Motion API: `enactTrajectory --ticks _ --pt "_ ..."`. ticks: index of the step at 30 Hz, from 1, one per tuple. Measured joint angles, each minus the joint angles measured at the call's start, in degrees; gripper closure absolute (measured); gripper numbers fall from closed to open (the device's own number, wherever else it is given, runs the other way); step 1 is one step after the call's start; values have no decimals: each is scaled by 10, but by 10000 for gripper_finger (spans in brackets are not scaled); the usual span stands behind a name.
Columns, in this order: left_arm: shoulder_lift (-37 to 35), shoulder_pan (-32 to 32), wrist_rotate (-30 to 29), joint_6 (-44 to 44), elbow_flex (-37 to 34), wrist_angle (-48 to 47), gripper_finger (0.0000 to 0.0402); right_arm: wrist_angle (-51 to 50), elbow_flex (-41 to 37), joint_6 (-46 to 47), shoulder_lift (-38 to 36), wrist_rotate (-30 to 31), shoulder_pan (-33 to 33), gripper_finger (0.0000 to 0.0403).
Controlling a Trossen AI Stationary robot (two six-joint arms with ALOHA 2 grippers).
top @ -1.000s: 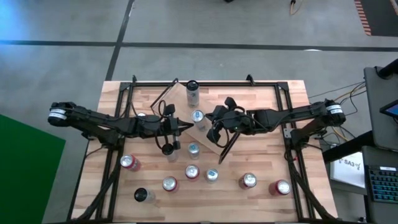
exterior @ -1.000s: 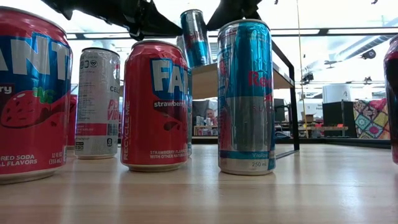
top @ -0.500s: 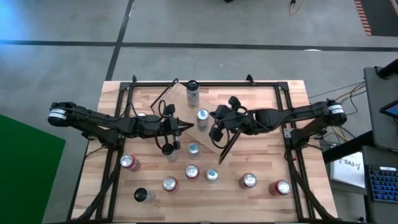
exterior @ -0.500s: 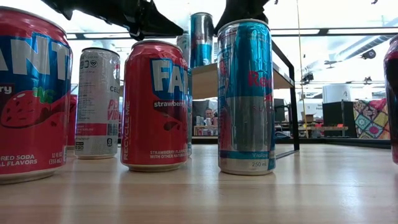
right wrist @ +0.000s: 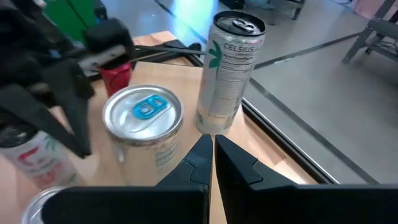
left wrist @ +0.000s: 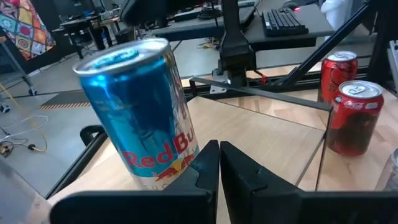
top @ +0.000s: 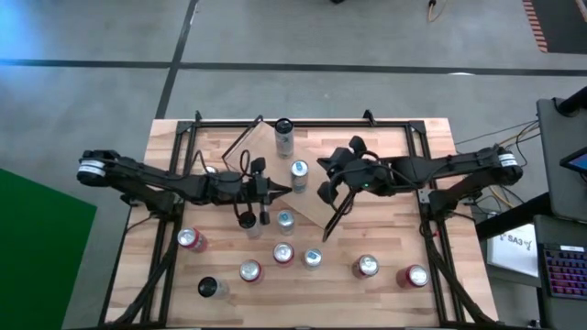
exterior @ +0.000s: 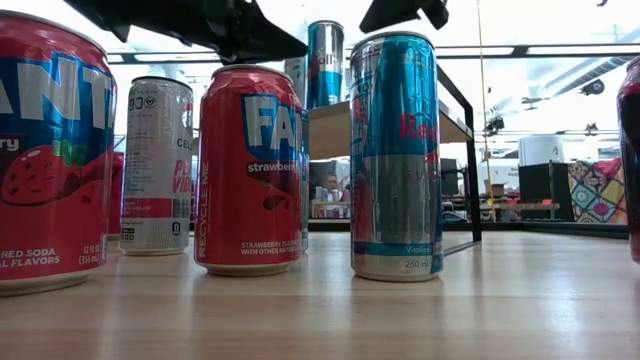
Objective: Place canned beverage on shelf
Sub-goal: Put the silver/blue soda can on the shelf
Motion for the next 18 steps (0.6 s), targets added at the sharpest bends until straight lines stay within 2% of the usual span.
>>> enactTrajectory --ticks 11,18 --pt "51 2 -3 0 0 54 402 -2 0 3 -10 -1 33 394" --pt "58 13 -32 9 0 59 402 -2 0 4 -6 -1 34 394"
